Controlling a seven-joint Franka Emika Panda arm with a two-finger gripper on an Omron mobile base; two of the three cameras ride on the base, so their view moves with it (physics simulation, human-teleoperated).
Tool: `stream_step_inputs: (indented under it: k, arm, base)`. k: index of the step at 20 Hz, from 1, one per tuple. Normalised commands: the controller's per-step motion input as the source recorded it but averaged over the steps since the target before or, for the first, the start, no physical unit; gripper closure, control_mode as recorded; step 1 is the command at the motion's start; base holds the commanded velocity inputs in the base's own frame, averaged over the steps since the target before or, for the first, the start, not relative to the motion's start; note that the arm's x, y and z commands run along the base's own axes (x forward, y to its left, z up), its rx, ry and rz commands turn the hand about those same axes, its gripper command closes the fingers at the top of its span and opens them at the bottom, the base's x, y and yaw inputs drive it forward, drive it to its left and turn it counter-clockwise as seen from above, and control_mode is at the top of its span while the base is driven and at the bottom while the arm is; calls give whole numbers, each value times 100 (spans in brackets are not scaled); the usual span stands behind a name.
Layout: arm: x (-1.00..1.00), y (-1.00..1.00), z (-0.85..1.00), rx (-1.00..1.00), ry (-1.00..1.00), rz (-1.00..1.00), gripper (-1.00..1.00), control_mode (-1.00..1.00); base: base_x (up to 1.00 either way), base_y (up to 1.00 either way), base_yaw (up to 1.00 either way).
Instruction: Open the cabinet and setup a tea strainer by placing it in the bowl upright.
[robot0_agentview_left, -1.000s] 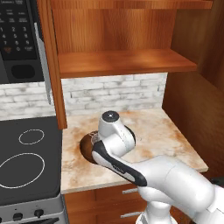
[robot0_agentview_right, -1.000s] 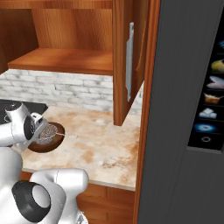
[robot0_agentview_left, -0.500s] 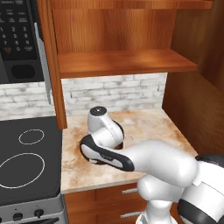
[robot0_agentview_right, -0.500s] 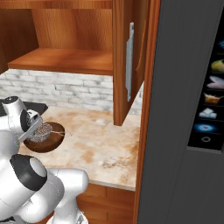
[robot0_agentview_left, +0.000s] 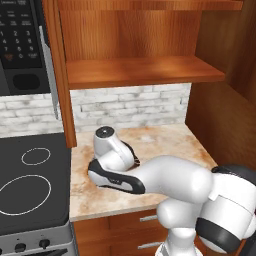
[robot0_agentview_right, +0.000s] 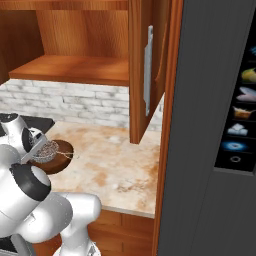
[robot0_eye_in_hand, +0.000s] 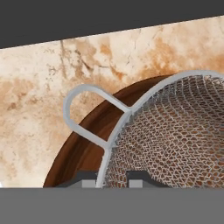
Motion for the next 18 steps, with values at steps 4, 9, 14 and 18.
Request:
stream_step_inputs:
  k: [4,9,14,18]
  arm:
    - [0,-8,-15,0,-2,0,100,-100]
    - [0,-2,-15,0,-1,0,100,-100]
    - [0,0,-2,0,0,0,100,-100]
    - [0,0,0,0,0,0,-100,-100]
  base:
    - [0,0,0]
    - [0,0,0]
    - [0,0,0]
    - [0,0,0]
